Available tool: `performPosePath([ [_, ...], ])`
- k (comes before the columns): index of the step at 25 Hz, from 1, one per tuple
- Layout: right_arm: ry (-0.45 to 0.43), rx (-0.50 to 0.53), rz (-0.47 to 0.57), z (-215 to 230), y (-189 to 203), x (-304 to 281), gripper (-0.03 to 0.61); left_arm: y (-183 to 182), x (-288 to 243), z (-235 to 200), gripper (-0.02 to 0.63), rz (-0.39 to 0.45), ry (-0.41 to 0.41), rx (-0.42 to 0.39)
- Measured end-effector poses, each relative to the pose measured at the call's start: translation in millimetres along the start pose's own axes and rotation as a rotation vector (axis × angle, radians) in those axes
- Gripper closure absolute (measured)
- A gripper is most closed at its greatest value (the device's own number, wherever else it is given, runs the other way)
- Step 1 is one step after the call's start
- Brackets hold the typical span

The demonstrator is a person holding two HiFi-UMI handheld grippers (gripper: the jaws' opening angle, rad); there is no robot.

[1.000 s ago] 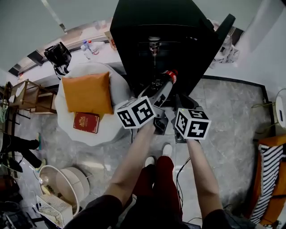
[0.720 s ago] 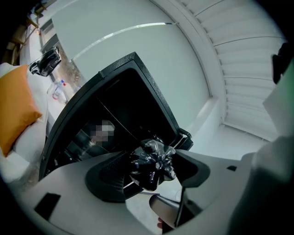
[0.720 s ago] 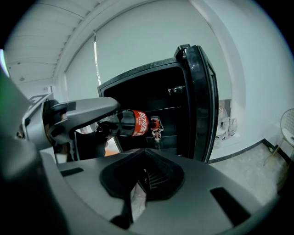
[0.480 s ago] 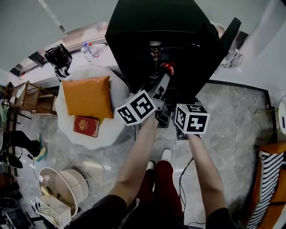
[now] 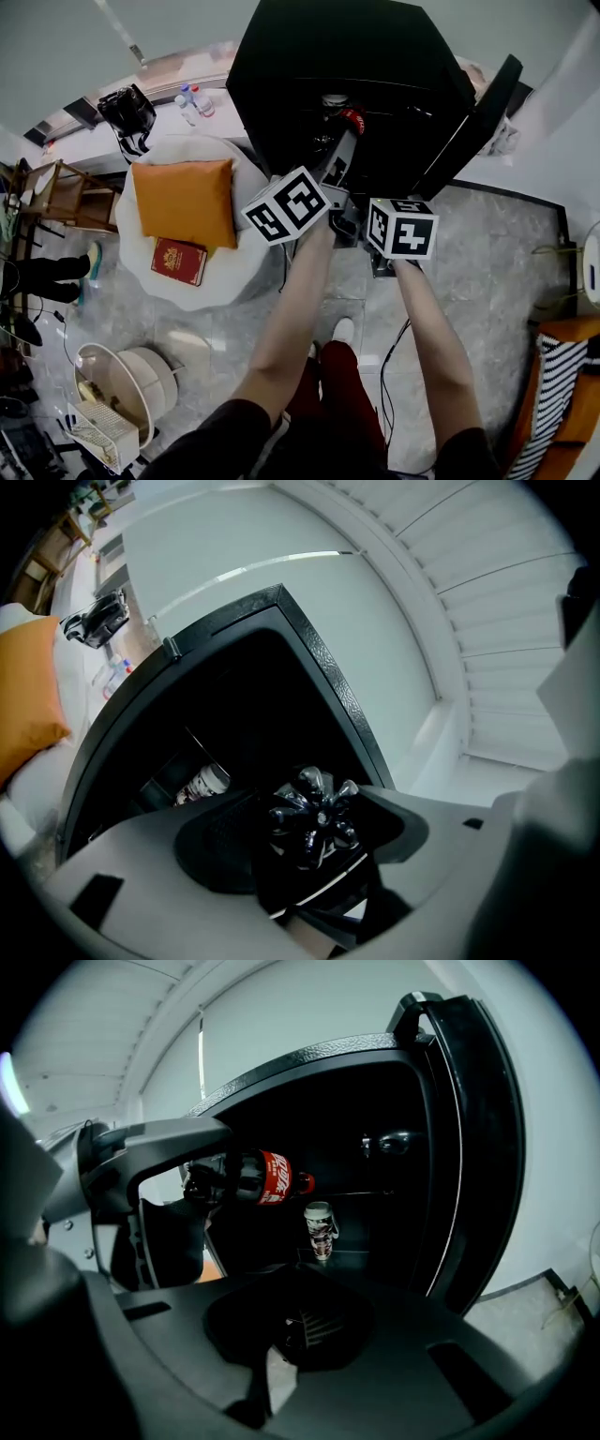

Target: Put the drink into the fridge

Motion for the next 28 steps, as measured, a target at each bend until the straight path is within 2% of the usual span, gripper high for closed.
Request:
performPosePath([
  [6, -0.020, 0.002, -0.012, 5.6, -12.9, -20.4, 0.560, -7.8, -17.2, -9.7, 0.298, 0.033, 0.001, 0.010],
  [13, -0.017, 0.051, -0.038, 16.2, -18.1, -32.2, 0.560, -10.7, -37.2, -20.1, 0.298, 0.033, 0.001, 0.002],
  [22, -0.005, 0.062, -0.056, 18.5, -16.7, -46.0, 0.560, -13.9, -53.9, -37.0, 0.298, 0.038, -0.035, -0.022],
  [28, 0.008, 0.069, -0.072, 25.5, -15.0, -47.6, 0.560, -8.7, -67.4, -33.1, 0.298, 0.021, -0.057, -0.058],
])
Point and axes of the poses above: the fingertips, and each gripper's own axes: x backward along the fingers, z to its right, y out of its underside, the point moved 2 cm from there along x, backward along the fingers, and after that the axes turned 2 degrees about z, right-handed, at the moved point
